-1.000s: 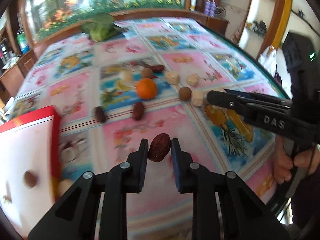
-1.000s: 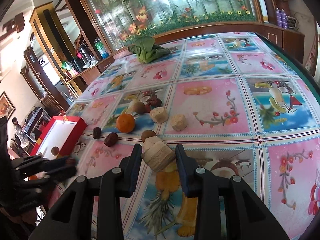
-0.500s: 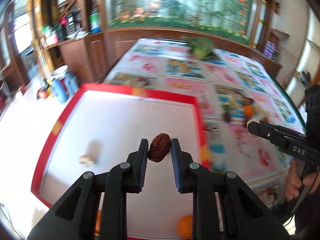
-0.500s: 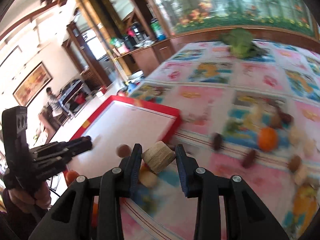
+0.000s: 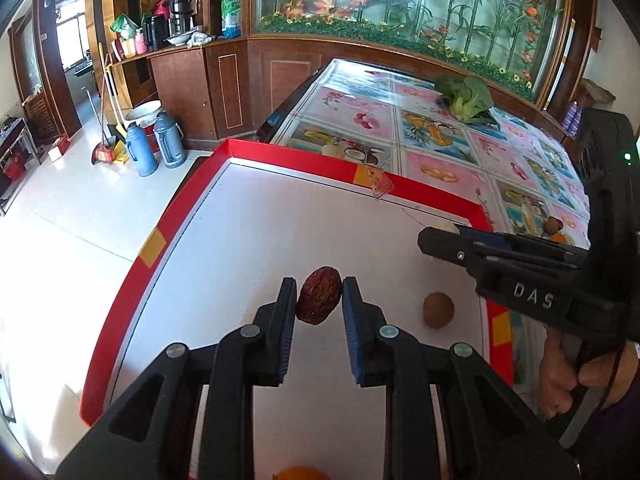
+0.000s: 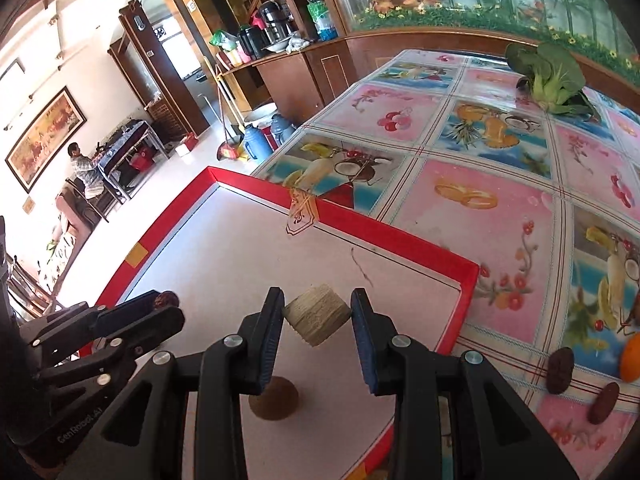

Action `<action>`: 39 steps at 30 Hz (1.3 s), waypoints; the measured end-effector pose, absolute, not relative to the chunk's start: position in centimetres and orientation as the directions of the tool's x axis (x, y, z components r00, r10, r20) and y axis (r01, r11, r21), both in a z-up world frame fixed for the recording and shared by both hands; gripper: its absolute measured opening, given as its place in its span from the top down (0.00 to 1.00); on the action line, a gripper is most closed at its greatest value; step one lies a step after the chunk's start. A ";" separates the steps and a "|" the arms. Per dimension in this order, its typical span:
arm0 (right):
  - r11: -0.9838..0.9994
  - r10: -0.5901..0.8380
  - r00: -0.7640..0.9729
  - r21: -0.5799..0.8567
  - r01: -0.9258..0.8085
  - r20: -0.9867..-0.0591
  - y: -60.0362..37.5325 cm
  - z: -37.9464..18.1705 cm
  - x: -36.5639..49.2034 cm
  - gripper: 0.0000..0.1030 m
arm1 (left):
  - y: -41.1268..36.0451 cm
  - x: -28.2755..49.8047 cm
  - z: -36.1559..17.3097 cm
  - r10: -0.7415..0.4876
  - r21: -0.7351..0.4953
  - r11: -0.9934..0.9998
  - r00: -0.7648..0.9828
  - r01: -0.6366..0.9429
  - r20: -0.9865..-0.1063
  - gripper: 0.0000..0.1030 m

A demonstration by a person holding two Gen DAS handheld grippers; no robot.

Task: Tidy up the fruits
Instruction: 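Carry the date and cube into the tray and open both grippers, then grasp another red date with the left gripper while the right grasps another beige cube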

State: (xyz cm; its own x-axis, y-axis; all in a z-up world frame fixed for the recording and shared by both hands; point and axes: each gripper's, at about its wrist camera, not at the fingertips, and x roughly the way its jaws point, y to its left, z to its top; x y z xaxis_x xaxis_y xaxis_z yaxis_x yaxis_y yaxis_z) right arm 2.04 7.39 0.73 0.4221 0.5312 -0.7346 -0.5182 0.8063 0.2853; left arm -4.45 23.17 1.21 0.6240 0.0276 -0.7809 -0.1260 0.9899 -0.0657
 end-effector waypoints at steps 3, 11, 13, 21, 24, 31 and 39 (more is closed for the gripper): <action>0.815 0.511 0.418 0.269 -0.513 -0.751 7.8 0.4 2.1 0.68 | 23.1 -3.4 0.6 0.041 -0.047 0.991 0.611 -0.128 -0.791 0.76; 0.800 0.539 0.400 0.302 -0.518 -0.741 7.3 0.6 2.0 0.50 | 23.2 -2.2 -0.5 0.075 -0.027 0.985 0.563 -0.170 -0.823 0.75; 0.794 0.558 0.418 0.315 -0.520 -0.717 6.8 1.2 1.9 0.50 | 23.1 -2.1 -0.5 0.083 -0.020 0.984 0.550 -0.178 -0.831 0.60; 0.770 0.627 0.498 0.381 -0.511 -0.600 0.7 3.4 1.1 0.49 | 22.1 -3.5 1.0 0.117 0.005 0.981 0.578 -0.192 -0.808 0.33; 0.787 0.614 0.534 0.392 -0.477 -0.582 -2.8 3.7 1.1 0.48 | 20.7 -4.2 1.6 0.099 0.003 0.987 0.585 -0.163 -0.805 0.30; 0.822 0.562 0.631 0.450 -0.350 -0.535 -12.2 4.1 0.6 0.48 | 15.7 -6.1 2.6 0.034 0.015 0.999 0.602 -0.037 -0.798 0.29; 0.848 0.484 0.715 0.472 -0.241 -0.505 -19.2 4.4 -0.5 0.48 | 9.3 -7.3 2.3 -0.060 0.027 0.990 0.574 0.141 -0.817 0.30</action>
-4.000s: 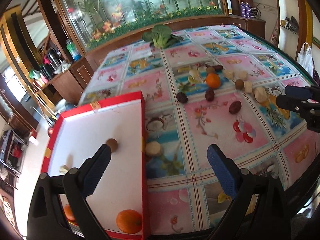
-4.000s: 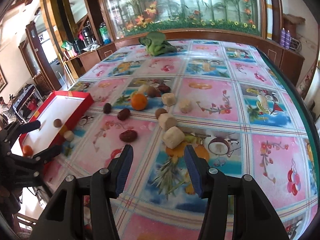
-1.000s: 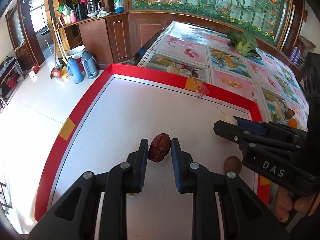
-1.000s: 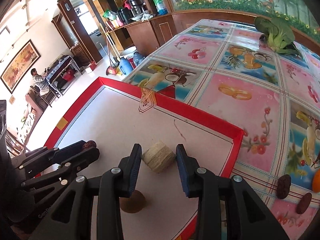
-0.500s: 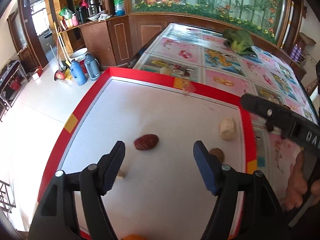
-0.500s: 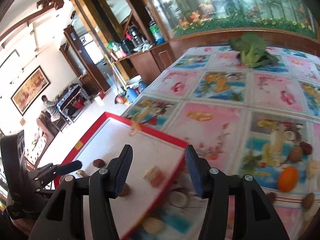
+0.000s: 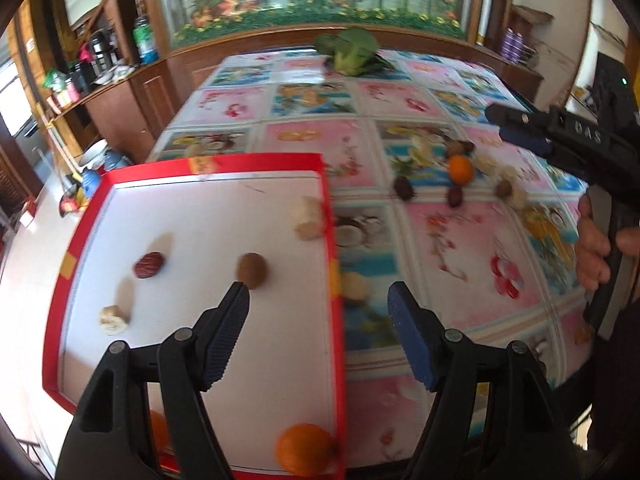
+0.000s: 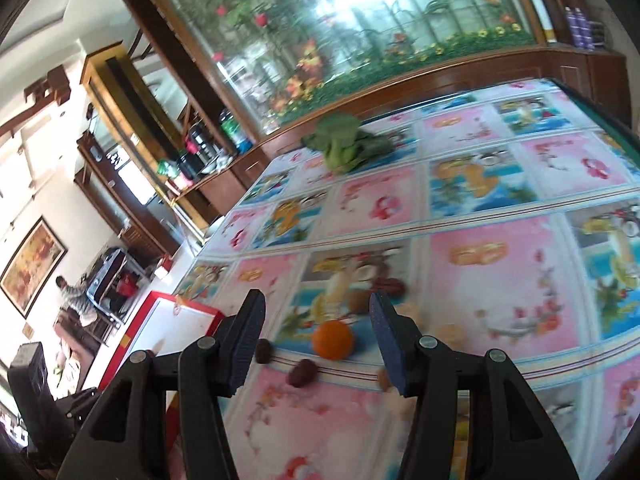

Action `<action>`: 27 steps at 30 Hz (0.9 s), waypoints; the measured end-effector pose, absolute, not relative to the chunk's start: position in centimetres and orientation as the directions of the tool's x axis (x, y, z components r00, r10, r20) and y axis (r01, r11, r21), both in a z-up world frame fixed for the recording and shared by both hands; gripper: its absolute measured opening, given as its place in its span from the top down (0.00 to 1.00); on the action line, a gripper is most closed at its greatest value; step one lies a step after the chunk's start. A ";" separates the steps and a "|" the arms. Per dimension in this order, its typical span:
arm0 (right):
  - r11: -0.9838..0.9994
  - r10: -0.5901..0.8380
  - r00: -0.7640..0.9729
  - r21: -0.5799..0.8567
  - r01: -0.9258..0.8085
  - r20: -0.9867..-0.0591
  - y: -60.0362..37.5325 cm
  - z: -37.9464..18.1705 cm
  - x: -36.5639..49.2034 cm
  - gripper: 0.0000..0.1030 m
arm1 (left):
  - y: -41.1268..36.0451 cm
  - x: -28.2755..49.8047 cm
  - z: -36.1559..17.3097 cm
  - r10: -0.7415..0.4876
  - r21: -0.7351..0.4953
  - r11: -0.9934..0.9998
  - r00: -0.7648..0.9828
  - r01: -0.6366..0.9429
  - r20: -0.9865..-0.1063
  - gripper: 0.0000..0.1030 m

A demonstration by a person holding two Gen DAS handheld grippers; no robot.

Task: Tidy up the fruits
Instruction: 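Grasp another red date with the left gripper while the right grasps another beige cube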

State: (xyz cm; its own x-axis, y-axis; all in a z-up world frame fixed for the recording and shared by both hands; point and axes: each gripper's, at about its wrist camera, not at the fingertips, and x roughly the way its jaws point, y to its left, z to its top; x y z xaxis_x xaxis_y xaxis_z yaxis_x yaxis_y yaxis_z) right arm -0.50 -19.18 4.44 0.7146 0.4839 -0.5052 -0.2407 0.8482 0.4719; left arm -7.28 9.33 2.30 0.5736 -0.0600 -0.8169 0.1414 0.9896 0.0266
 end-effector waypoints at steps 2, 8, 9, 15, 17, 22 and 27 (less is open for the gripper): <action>0.846 0.477 0.722 0.484 -0.224 -0.501 -20.7 4.4 -0.6 0.48 | 7.9 -7.6 1.9 -0.087 0.016 0.984 0.555 0.177 -0.827 0.30; 0.878 0.435 0.731 0.427 -0.216 -0.525 -22.9 4.2 -1.3 0.47 | 4.5 -8.4 0.9 -0.144 -0.002 0.963 0.508 0.270 -0.849 0.30; 0.881 0.434 0.729 0.416 -0.223 -0.529 -23.3 4.2 -1.6 0.47 | 4.3 -8.4 0.9 -0.146 0.000 0.961 0.505 0.277 -0.851 0.30; 0.893 0.447 0.671 0.333 -0.302 -0.592 -22.2 3.1 -2.2 0.47 | 3.4 -8.7 -0.1 -0.189 -0.038 0.949 0.464 0.314 -0.865 0.30; 0.892 0.451 0.638 0.291 -0.345 -0.625 -21.0 2.4 -2.2 0.48 | 3.0 -8.7 -0.3 -0.197 -0.045 0.945 0.456 0.322 -0.868 0.30; 0.912 0.394 0.610 0.208 -0.354 -0.687 -19.4 1.0 -2.0 0.48 | 2.5 -7.5 -0.1 -0.213 -0.059 0.944 0.463 0.325 -0.861 0.30; 0.922 0.365 0.581 0.194 -0.336 -0.727 -19.3 0.1 -1.5 0.48 | 2.8 -4.0 0.0 -0.207 -0.080 0.959 0.477 0.273 -0.854 0.30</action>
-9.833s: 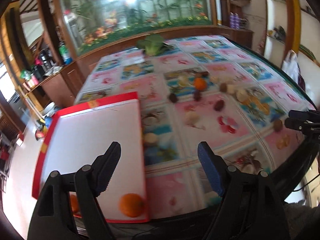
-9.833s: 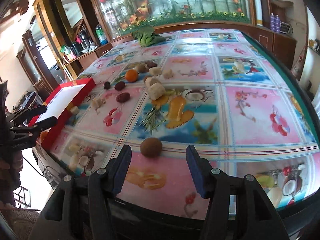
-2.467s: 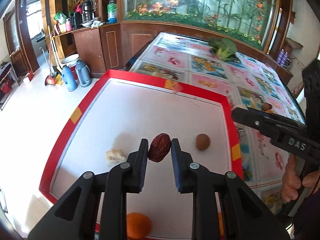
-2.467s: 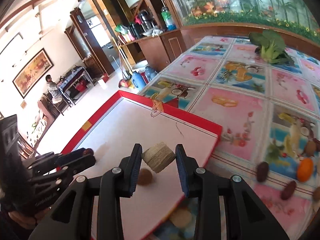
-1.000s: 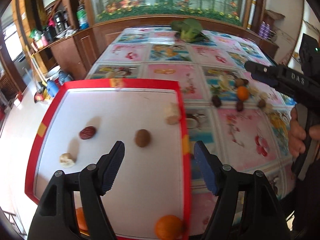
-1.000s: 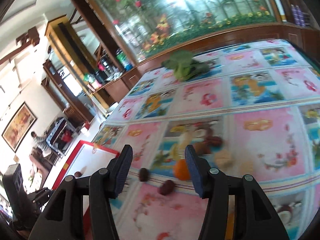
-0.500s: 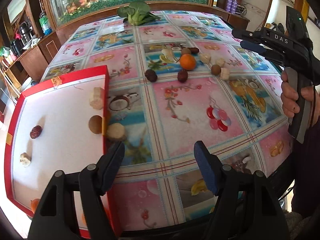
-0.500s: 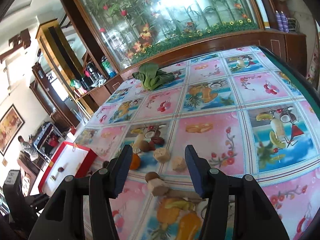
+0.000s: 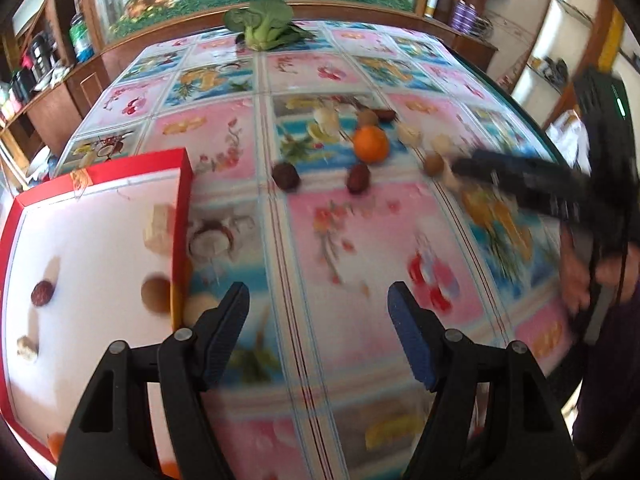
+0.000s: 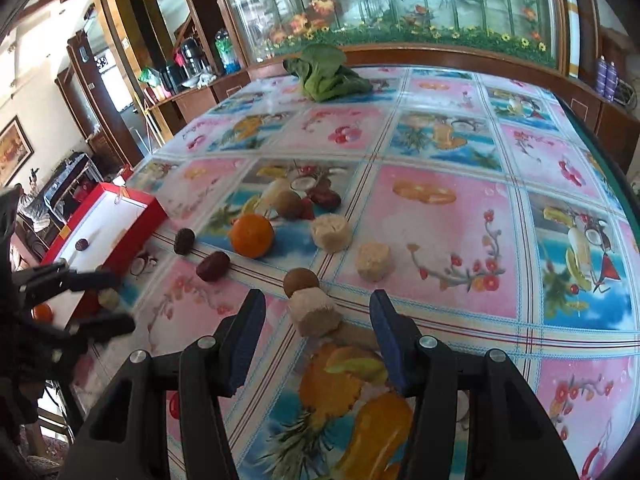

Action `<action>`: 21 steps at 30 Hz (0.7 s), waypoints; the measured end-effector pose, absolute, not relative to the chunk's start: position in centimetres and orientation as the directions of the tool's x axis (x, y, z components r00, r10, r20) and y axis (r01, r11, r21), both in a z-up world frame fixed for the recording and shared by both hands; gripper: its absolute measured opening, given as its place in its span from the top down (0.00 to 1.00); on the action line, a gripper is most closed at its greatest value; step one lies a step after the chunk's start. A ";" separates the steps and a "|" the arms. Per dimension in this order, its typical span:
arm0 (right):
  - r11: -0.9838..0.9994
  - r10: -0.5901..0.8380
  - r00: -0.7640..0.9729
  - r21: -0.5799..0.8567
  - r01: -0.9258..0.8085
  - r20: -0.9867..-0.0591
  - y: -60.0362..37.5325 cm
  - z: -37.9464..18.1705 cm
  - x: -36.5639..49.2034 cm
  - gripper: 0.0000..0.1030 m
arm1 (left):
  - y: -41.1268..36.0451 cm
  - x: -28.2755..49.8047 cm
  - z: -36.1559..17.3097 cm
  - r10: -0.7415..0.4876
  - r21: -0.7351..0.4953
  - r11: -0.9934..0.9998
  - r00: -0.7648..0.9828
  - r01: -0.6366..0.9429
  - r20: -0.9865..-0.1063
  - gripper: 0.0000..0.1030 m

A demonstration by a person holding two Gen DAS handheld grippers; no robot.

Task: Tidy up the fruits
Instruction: 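Grasp another red date with the left gripper while the right grasps another beige cube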

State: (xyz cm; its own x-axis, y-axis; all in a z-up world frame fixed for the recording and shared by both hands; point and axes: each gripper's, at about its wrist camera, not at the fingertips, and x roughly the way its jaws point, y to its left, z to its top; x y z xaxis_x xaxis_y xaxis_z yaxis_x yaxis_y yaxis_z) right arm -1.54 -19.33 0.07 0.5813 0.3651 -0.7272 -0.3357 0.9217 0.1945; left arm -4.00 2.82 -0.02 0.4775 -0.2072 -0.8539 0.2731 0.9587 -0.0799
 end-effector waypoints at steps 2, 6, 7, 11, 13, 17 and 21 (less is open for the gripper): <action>0.919 0.362 0.575 0.179 -0.350 -0.734 -18.8 -0.1 -1.6 0.52 | 2.9 -2.1 -0.4 -0.178 -0.070 0.969 0.477 0.235 -0.861 0.30; 0.924 0.336 0.557 0.149 -0.353 -0.760 -18.1 -0.8 -1.5 0.62 | 3.1 0.3 -0.8 -0.150 -0.063 0.980 0.484 0.191 -0.862 0.30; 0.924 0.334 0.561 0.145 -0.354 -0.757 -18.1 -0.7 -1.5 0.63 | 3.1 0.8 -0.8 -0.120 -0.036 0.984 0.492 0.176 -0.862 0.30; 0.925 0.333 0.562 0.146 -0.352 -0.757 -18.0 -0.7 -1.5 0.66 | 2.7 3.0 -1.4 -0.082 0.007 0.985 0.496 0.174 -0.864 0.30; 0.925 0.331 0.562 0.144 -0.352 -0.758 -18.0 -0.8 -1.6 0.66 | 2.7 3.7 -1.5 -0.104 -0.014 0.983 0.494 0.182 -0.863 0.37; 0.925 0.330 0.562 0.142 -0.351 -0.758 -17.9 -0.8 -1.5 0.66 | 2.5 4.8 -2.0 -0.120 -0.032 0.982 0.484 0.187 -0.867 0.44; 0.925 0.331 0.562 0.143 -0.352 -0.758 -17.9 -0.7 -1.5 0.66 | 2.0 5.1 -2.4 -0.112 -0.015 0.980 0.494 0.197 -0.862 0.53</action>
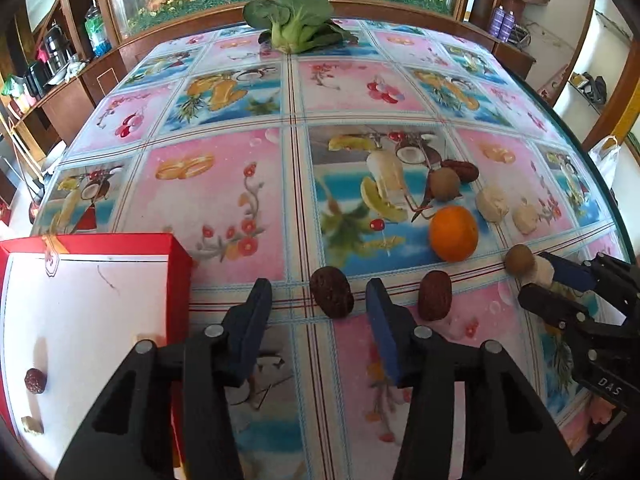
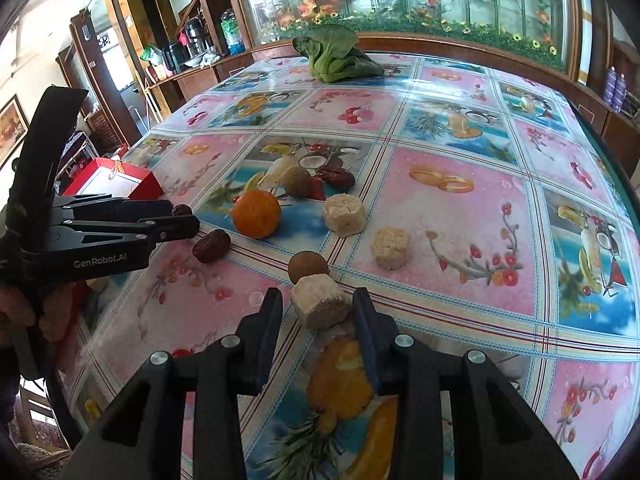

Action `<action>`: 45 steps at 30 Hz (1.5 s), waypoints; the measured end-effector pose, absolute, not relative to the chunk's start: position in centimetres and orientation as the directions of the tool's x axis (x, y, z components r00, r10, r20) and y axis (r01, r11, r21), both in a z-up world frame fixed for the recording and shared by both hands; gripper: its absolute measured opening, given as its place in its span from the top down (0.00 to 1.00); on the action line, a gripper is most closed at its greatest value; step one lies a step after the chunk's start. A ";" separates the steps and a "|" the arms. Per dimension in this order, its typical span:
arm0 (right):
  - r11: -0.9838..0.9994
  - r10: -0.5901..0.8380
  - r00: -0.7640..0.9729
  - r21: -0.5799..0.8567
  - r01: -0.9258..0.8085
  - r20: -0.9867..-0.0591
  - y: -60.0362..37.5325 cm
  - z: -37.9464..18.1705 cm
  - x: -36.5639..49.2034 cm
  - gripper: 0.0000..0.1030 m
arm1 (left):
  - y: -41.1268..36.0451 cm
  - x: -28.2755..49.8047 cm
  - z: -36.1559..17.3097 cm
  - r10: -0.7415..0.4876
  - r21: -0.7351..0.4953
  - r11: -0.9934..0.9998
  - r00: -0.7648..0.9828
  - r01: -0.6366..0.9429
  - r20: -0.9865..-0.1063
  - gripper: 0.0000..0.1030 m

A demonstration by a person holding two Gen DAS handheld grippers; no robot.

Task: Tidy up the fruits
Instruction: 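Grasp another red date with the left gripper while the right grasps another beige cube, then carry the date and cube into the tray and open both grippers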

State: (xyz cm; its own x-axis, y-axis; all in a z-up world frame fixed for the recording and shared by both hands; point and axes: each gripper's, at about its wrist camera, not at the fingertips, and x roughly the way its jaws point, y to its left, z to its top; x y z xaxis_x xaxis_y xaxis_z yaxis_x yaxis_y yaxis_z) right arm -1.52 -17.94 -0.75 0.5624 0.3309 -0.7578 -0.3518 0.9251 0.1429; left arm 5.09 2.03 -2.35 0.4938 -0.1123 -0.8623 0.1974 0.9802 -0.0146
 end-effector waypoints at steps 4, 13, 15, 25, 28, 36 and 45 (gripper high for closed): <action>0.925 0.332 0.563 0.143 -0.352 -0.757 -18.0 -0.7 -1.5 0.70 | 2.0 5.1 -2.4 -0.111 -0.009 0.980 0.512 0.197 -0.852 0.63; 0.926 0.333 0.571 0.145 -0.349 -0.750 -18.2 -0.5 -1.6 0.71 | 0.6 3.9 -2.3 -0.132 0.006 0.968 0.528 0.252 -0.839 0.77; 0.927 0.343 0.589 0.163 -0.337 -0.732 -18.7 0.0 -1.6 0.71 | 0.7 3.3 -2.2 -0.144 -0.006 0.967 0.524 0.255 -0.839 0.77; 0.934 0.351 0.666 0.292 -0.204 -0.658 -22.0 1.2 -1.1 0.71 | 1.5 -2.6 0.7 -0.222 -0.076 0.961 0.573 0.268 -0.789 0.77; 0.922 0.377 0.666 0.332 -0.200 -0.644 -21.9 1.2 -1.2 0.71 | 2.7 -4.7 1.6 -0.236 -0.093 0.960 0.592 0.263 -0.771 0.77; 0.881 0.470 0.634 0.365 -0.301 -0.614 -17.1 1.3 -2.9 0.71 | 8.3 -8.0 3.6 -0.182 -0.098 0.982 0.660 0.163 -0.729 0.77; 0.763 0.641 0.504 0.416 -0.494 -0.579 -5.9 2.2 -4.2 0.71 | 14.6 -10.0 2.5 -0.127 -0.121 0.991 0.668 0.056 -0.733 0.77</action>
